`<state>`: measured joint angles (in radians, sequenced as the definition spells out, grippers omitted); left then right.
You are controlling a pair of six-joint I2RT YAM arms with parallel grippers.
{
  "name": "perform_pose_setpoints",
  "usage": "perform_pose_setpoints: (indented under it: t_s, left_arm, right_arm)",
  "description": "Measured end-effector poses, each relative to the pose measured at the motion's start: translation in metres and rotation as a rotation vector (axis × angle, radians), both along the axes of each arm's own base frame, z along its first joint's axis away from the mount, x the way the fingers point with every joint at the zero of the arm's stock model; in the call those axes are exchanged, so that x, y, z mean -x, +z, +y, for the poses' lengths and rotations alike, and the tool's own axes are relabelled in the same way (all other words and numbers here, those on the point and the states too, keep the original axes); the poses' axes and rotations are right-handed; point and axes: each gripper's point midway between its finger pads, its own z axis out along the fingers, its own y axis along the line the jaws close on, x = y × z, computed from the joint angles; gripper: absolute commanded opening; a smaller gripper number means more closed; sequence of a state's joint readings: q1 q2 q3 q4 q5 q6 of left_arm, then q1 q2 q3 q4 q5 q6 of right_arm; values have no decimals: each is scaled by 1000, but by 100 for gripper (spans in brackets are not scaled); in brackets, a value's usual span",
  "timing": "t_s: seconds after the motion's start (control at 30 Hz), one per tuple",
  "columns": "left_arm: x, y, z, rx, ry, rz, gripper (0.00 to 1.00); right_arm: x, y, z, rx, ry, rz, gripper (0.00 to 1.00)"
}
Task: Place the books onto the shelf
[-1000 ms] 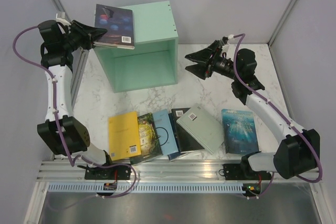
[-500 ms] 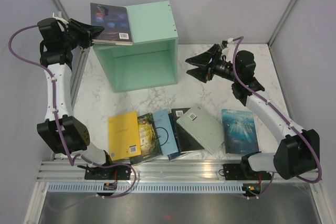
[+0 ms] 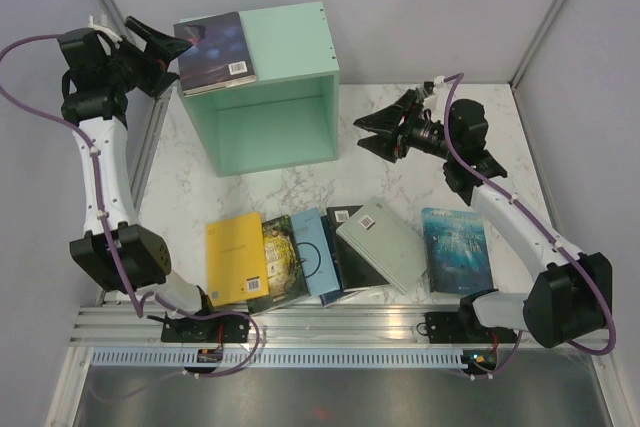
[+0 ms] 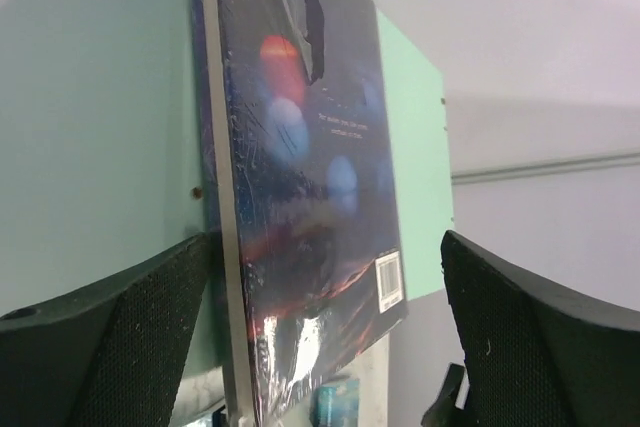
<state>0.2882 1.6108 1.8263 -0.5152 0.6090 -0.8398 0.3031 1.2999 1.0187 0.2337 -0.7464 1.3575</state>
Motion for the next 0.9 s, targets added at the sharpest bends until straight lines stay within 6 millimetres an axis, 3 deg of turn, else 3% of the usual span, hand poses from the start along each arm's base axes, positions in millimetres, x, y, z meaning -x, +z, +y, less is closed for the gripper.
perform_pose_setpoints:
  t_s: [0.1, 0.23, 0.3, 0.4, 0.5, 0.57, 0.73, 0.83, 0.9]
  left_arm:
    - [21, -1, 17, -57, 78, 37, 100]
    - [80, -9, 45, -147, 252, 132, 100]
    - [108, -14, 44, -171, 298, 156, 100]
    - [145, -37, 35, -184, 330, 219, 100]
    - [166, -79, 31, -185, 344, 330, 100]
    - [176, -117, 31, -180, 348, 427, 100]
    - [207, -228, 12, -112, 276, 689, 100]
    - [235, -279, -6, -58, 225, 790, 100]
    - [249, -301, -14, -38, 204, 830, 100]
  right_arm:
    - [4, -8, -2, 42, 1, -6, 81]
    - [12, -26, -3, 141, 4, -29, 81]
    - [19, -42, 4, 217, 14, -32, 81]
    - [46, -68, 35, 338, 110, -31, 81]
    - [76, -94, 70, 425, 227, -34, 82]
    - [90, -113, 85, 473, 273, -21, 82]
    - [103, -153, 115, 557, 348, 15, 81]
    - [107, -178, 131, 569, 384, 43, 81]
    - [108, -193, 139, 559, 398, 68, 81]
